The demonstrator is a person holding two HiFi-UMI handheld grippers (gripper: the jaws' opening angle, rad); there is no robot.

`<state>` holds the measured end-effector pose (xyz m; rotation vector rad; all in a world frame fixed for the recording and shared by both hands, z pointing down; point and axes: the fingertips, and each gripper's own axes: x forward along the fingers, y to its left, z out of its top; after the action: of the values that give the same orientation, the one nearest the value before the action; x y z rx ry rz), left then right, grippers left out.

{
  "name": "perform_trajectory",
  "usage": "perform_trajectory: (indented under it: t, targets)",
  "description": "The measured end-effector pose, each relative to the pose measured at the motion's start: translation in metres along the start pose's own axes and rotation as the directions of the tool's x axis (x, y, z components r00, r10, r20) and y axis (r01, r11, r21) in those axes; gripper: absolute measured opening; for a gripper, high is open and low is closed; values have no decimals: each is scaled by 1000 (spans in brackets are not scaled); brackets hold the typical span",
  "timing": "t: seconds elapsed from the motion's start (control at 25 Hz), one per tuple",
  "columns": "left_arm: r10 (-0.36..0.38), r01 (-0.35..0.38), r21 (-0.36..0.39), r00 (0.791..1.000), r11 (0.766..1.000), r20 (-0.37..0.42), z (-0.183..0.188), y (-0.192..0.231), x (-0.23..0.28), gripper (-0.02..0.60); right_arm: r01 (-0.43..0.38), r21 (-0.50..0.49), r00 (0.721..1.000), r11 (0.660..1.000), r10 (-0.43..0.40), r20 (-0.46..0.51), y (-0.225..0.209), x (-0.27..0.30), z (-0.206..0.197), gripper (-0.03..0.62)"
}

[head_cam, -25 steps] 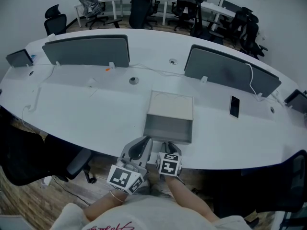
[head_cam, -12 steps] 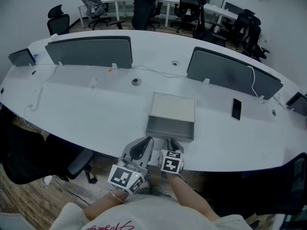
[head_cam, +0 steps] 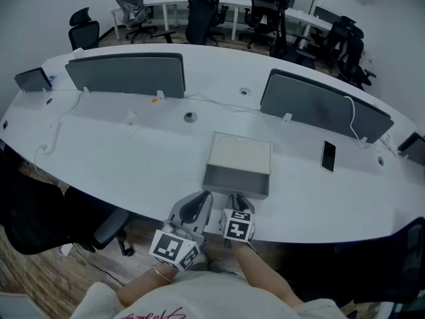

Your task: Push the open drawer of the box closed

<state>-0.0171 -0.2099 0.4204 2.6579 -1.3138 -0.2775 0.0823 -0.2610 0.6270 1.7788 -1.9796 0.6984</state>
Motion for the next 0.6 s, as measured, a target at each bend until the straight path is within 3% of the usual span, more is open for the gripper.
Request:
perform_trajectory:
  t: [0.6]
  targets:
    - [21,-21,1,1000,1000,15,5,9,7,19,-20,-5,1000,1000,20,-4,-4,11,8,78]
